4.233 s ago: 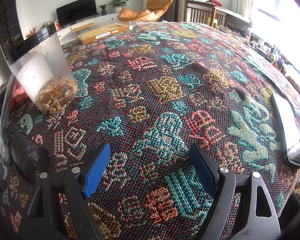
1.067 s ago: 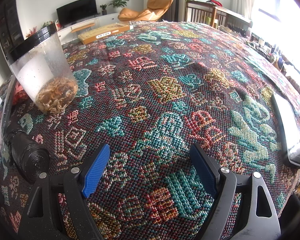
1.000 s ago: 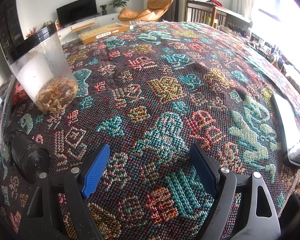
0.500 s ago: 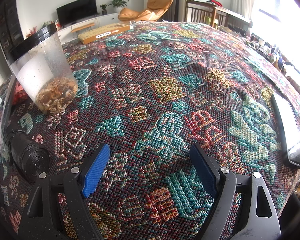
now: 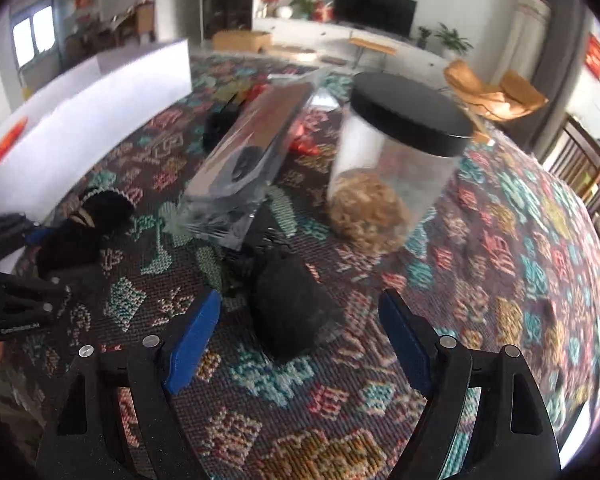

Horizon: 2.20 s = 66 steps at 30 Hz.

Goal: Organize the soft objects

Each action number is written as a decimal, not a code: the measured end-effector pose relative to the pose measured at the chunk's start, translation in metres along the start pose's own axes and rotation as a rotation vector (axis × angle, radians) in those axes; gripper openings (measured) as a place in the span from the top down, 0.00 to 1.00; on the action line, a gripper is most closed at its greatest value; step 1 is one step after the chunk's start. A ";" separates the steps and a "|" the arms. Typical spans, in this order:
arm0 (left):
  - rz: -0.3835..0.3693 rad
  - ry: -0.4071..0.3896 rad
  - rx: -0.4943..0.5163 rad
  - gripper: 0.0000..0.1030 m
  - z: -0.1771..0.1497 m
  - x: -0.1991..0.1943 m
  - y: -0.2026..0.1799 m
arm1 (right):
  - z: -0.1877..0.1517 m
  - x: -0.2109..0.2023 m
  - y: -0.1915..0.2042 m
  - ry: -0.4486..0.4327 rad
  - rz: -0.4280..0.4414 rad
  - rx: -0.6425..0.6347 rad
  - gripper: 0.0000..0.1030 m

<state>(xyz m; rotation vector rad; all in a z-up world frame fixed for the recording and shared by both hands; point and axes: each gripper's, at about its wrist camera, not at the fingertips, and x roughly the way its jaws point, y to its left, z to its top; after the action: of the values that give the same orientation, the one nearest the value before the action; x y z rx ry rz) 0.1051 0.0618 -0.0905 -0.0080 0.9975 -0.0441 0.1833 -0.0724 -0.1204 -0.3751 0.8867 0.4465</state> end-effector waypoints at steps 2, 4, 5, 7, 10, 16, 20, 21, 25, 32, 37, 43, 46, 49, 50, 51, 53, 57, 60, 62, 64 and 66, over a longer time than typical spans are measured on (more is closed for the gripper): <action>-0.039 0.009 -0.025 0.68 -0.001 -0.005 0.004 | 0.007 0.026 0.004 0.070 0.042 -0.009 0.50; -0.076 0.014 -0.059 0.68 -0.004 -0.015 0.008 | 0.003 0.030 0.001 0.106 0.033 0.000 0.61; -0.093 0.010 -0.069 0.68 -0.006 -0.020 0.010 | -0.001 0.024 -0.007 0.122 0.060 0.040 0.61; -0.118 -0.004 -0.073 0.68 -0.009 -0.031 0.010 | -0.018 0.010 -0.028 0.160 0.087 0.110 0.61; -0.159 -0.025 -0.078 0.68 -0.011 -0.041 0.004 | -0.044 -0.009 -0.074 0.187 0.049 0.263 0.61; -0.211 -0.072 -0.079 0.68 0.011 -0.059 -0.009 | -0.047 -0.012 -0.158 0.032 -0.010 0.671 0.61; -0.216 -0.113 -0.103 0.68 0.027 -0.080 -0.001 | -0.033 0.014 -0.183 0.008 -0.025 0.781 0.61; -0.216 -0.122 -0.114 0.68 0.031 -0.085 0.003 | -0.029 0.023 -0.186 0.033 -0.030 0.777 0.61; -0.219 -0.152 -0.138 0.68 0.044 -0.106 0.021 | -0.018 0.035 -0.214 0.096 -0.003 0.808 0.62; -0.104 -0.238 -0.205 0.68 0.053 -0.161 0.102 | 0.041 -0.048 -0.198 -0.121 -0.043 0.664 0.62; 0.088 -0.203 -0.317 0.68 0.017 -0.173 0.185 | 0.115 -0.092 -0.076 -0.190 0.139 0.408 0.62; 0.302 -0.074 -0.368 0.48 -0.036 -0.157 0.226 | 0.157 -0.097 0.102 -0.108 0.566 0.252 0.55; 0.356 -0.102 -0.434 0.00 -0.051 -0.158 0.238 | 0.152 -0.073 0.161 -0.013 0.766 0.273 0.31; 0.365 -0.157 -0.470 0.00 -0.054 -0.168 0.244 | 0.140 -0.055 0.176 0.031 0.778 0.286 0.32; 0.356 -0.176 -0.478 0.00 -0.054 -0.169 0.244 | 0.135 -0.051 0.168 0.020 0.751 0.288 0.32; 0.341 -0.194 -0.484 0.00 -0.053 -0.171 0.244 | 0.127 -0.047 0.155 0.002 0.700 0.288 0.32; 0.286 -0.223 -0.488 0.00 -0.047 -0.172 0.233 | 0.109 -0.044 0.130 -0.042 0.538 0.267 0.31; 0.109 -0.248 -0.425 0.00 -0.024 -0.163 0.182 | 0.047 -0.024 0.078 -0.057 0.163 0.219 0.31; -0.021 -0.243 -0.301 0.00 -0.002 -0.153 0.119 | 0.002 -0.001 0.030 -0.020 -0.031 0.273 0.31; -0.095 -0.230 -0.216 0.00 0.009 -0.146 0.074 | -0.019 0.006 -0.001 -0.009 -0.138 0.318 0.31; -0.144 -0.197 -0.145 0.00 0.016 -0.129 0.033 | -0.034 0.011 -0.025 -0.011 -0.197 0.371 0.31; -0.132 -0.163 -0.092 0.00 0.016 -0.102 0.000 | -0.042 0.018 -0.043 -0.005 -0.227 0.417 0.31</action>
<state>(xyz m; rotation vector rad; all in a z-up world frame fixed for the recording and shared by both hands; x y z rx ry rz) 0.0631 0.0656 0.0039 -0.1597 0.8338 -0.1162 0.1877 -0.1253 -0.1536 -0.0887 0.8949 0.0478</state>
